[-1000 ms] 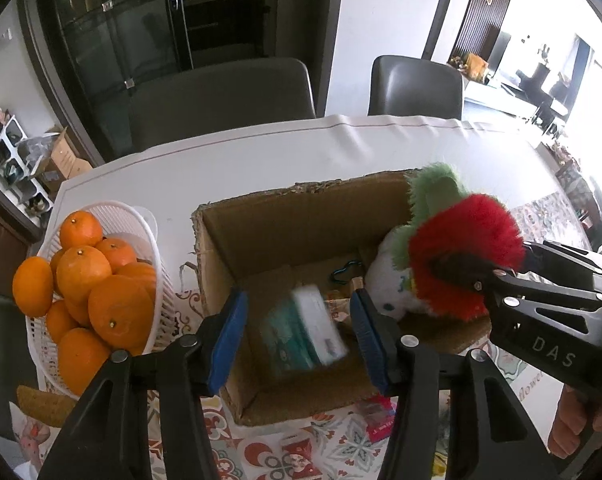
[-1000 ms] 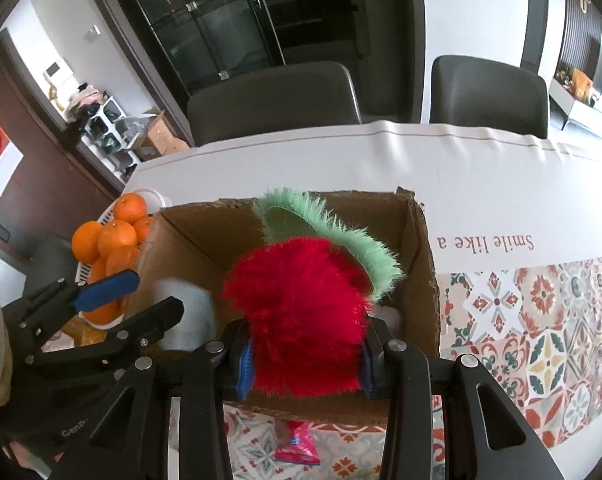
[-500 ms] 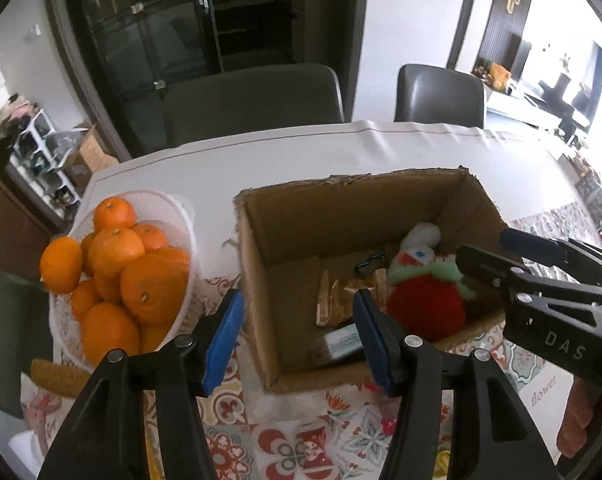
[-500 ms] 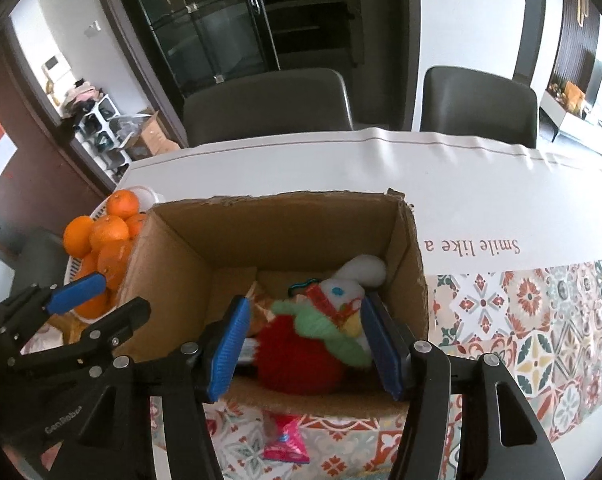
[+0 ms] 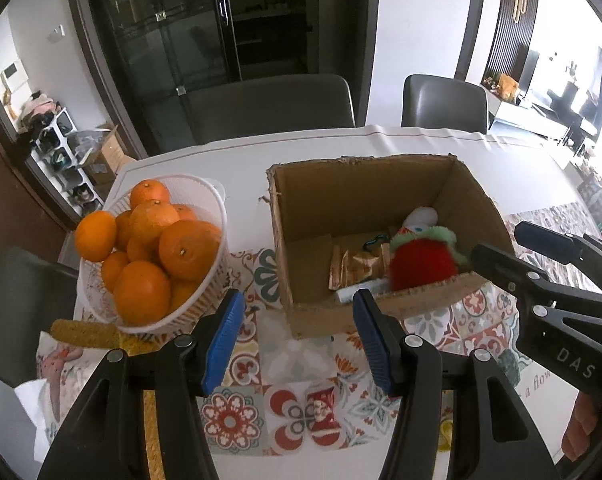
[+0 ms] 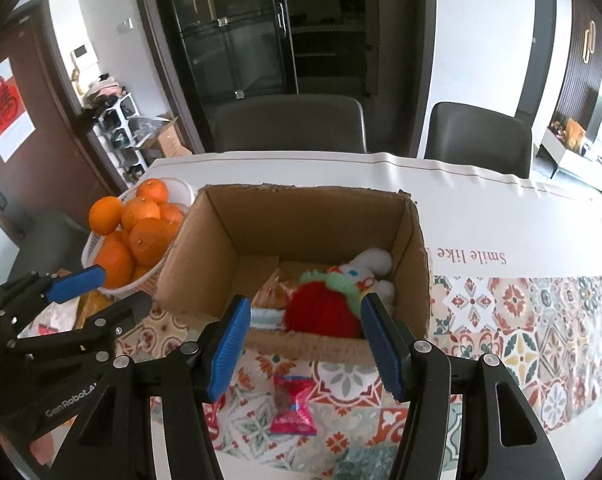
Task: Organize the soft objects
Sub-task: 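Withdraw both tools from the box toward the pink candy packet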
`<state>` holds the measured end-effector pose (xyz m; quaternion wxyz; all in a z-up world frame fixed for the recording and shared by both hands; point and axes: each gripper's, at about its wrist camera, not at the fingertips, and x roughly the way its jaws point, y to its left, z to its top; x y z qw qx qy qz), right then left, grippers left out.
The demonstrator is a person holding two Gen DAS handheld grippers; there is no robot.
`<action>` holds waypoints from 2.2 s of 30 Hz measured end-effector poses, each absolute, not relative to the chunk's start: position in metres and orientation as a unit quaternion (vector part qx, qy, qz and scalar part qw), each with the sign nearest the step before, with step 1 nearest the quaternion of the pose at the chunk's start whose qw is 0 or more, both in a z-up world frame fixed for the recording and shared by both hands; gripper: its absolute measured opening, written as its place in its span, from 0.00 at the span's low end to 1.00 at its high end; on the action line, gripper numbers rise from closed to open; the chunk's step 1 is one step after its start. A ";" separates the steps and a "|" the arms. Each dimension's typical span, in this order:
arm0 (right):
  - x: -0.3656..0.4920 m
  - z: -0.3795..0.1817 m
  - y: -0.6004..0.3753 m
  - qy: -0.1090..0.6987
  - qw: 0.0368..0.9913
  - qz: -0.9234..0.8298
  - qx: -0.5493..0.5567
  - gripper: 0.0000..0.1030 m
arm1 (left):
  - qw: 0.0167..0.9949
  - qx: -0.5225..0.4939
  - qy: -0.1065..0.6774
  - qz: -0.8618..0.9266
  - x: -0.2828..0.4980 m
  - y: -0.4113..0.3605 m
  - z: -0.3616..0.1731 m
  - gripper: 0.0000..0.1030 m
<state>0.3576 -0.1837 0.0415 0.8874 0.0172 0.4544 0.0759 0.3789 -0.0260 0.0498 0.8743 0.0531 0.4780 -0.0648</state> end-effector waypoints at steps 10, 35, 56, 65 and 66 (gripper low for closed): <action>0.324 0.037 -0.180 0.453 0.887 0.088 0.013 0.57 | 0.878 0.051 0.472 -0.061 0.343 -0.022 0.046 0.56; 0.307 -0.060 -0.173 0.535 0.837 0.106 0.042 0.57 | 0.829 0.059 0.553 -0.066 0.313 -0.023 -0.039 0.56; 0.318 -0.110 -0.176 0.567 0.814 0.102 0.075 0.57 | 0.797 0.013 0.599 -0.071 0.314 -0.022 -0.097 0.56; 0.326 -0.122 -0.164 0.575 0.809 0.105 0.071 0.57 | 0.790 0.000 0.609 -0.073 0.322 -0.019 -0.112 0.56; 0.327 -0.123 -0.162 0.576 0.808 0.105 0.069 0.57 | 0.789 -0.002 0.611 -0.073 0.323 -0.018 -0.113 0.55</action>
